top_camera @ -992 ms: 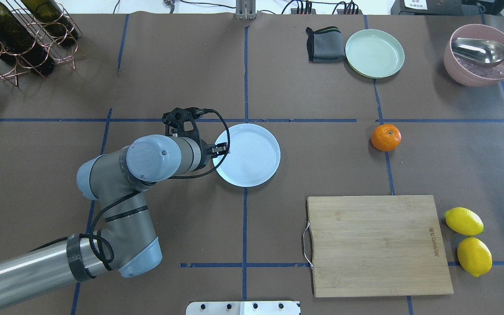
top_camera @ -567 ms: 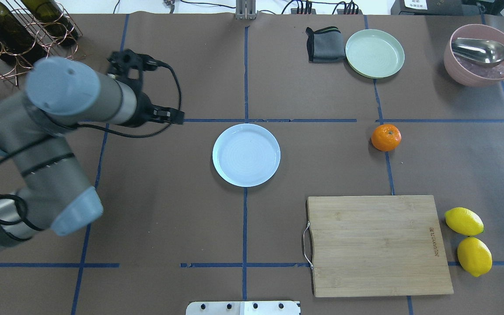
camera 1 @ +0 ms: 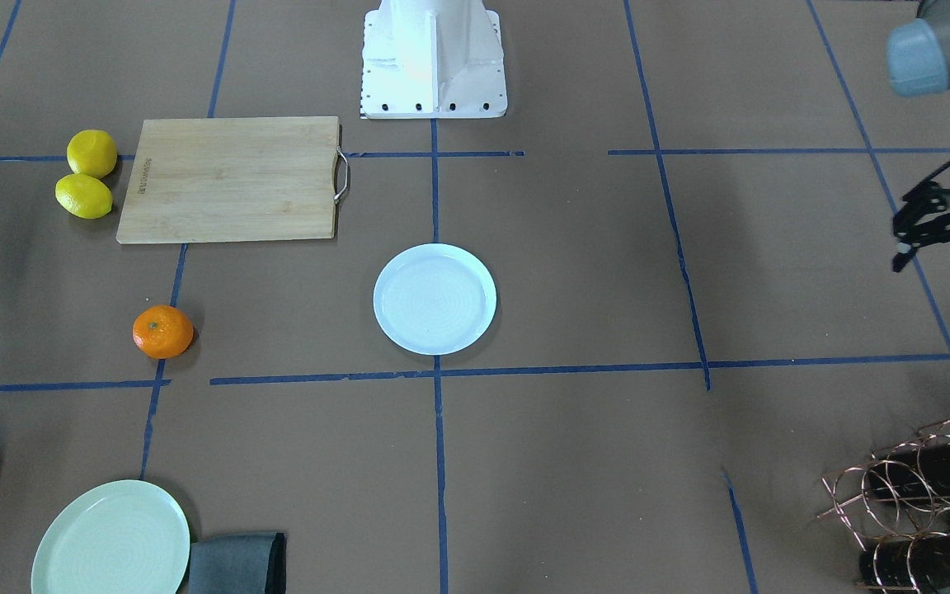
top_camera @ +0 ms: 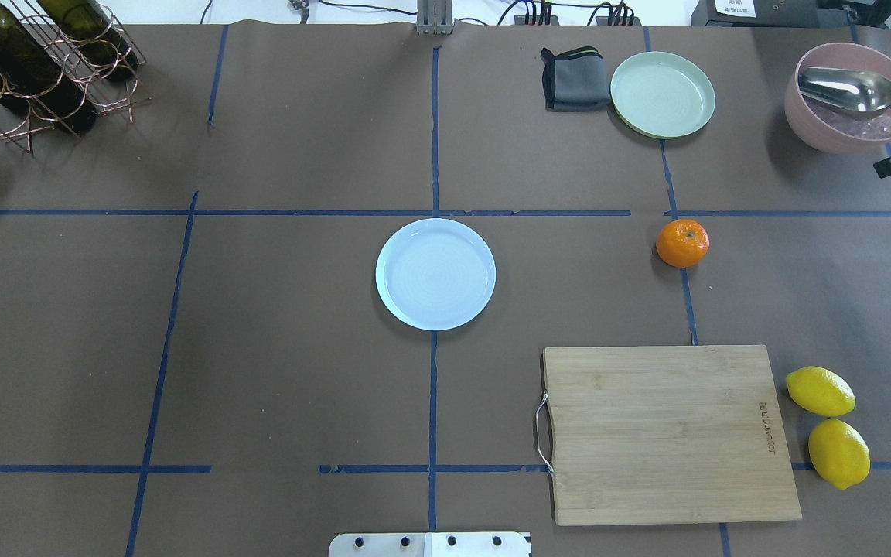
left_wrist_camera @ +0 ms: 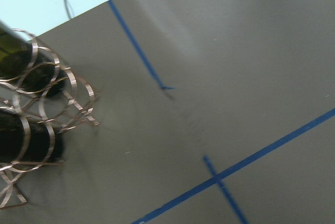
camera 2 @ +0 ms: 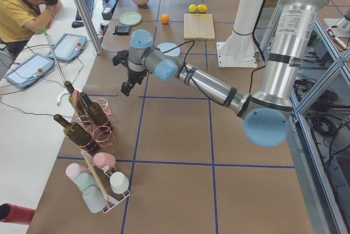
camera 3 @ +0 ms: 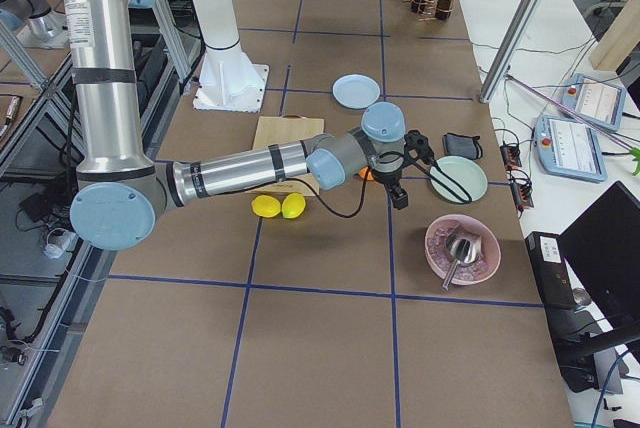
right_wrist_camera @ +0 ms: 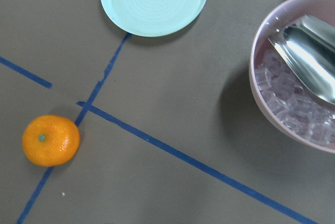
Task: Pick orange to plate
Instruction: 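Withdraw the left arm away from the plate, then reach the right gripper down to the orange tangerine and grasp it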
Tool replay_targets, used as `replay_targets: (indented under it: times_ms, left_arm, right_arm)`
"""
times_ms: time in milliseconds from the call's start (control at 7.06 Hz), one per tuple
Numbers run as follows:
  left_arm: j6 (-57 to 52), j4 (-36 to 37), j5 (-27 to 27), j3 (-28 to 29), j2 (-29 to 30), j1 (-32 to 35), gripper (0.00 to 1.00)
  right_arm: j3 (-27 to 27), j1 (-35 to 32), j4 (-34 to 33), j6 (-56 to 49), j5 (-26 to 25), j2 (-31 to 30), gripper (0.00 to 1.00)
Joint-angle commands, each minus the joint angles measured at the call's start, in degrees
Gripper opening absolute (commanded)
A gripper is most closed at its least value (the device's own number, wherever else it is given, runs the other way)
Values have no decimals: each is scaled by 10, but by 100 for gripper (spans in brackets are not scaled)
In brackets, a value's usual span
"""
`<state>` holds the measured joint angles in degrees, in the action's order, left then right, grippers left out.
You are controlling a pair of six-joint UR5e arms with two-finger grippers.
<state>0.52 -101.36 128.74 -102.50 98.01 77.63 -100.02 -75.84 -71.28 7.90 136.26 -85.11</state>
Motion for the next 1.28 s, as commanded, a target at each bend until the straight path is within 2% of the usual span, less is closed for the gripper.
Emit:
replay_targets:
  times_ms: [0,142,283,567,850,1133]
  left_arm:
    - [-130,9,33,48,-81,119,100]
    - [-127,13,50,58,-142,138,100]
    - [-122,32,35,59,-157,141,100]
    - [-120,101,34,56,-160,144,100]
    - [-122,124,34,40,-145,143,100]
    - [-125,120,35,39,-141,141,100]
  right_arm:
    - [0,40,-4,65,-2,46,100]
    - [-4,53,-31,80,-4,66,100]
    - [-14,57,-56,81,-6,76,100]
    - [-17,70,-57,81,-22,71,100]
    - [-17,88,-57,88,-41,61,100]
    - [-17,174,-39,199,-129,58,100]
